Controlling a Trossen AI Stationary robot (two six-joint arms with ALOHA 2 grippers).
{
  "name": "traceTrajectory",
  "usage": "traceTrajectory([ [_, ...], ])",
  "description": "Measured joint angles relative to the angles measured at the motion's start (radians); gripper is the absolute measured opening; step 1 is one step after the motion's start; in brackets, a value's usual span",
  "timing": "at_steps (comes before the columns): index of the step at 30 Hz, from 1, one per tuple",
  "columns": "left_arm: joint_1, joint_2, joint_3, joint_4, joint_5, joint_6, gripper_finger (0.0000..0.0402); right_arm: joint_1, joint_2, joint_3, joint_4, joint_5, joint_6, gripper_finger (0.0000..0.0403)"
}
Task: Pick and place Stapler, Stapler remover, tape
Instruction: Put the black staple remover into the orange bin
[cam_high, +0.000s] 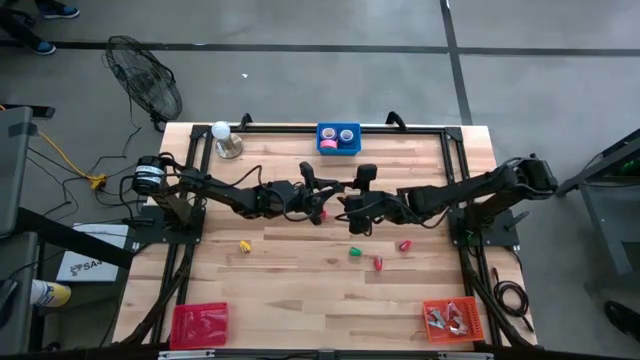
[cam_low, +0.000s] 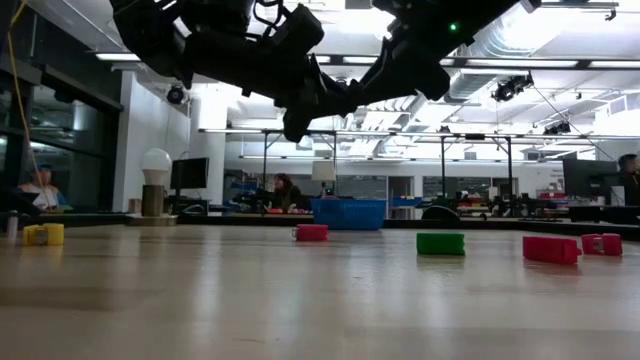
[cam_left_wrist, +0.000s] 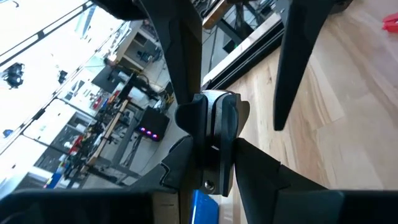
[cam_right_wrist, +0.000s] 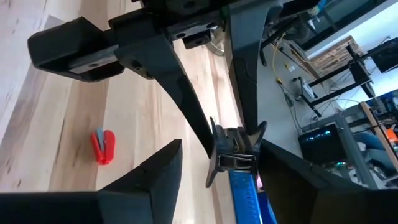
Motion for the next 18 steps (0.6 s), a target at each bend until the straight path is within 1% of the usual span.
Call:
traceTrajectory([
  [5, 0.0, 0.0, 0.0, -0.001, -0.016, 0.0, 0.0094, 0.0, 0.0, 0.0, 0.001, 0.029, -0.001, 0.0171],
  [11, 0.0, 0.0, 0.0, -0.003, -0.016, -0.006, 0.0094, 0.0, -0.001, 0.0, 0.001, 0.035, 0.0, 0.0143],
  [18, 0.0, 0.0, 0.0, -0.002, -0.008, -0.007, 0.0094, -0.001, -0.002, 0.0, 0.007, 0.036, -0.018, 0.013],
])
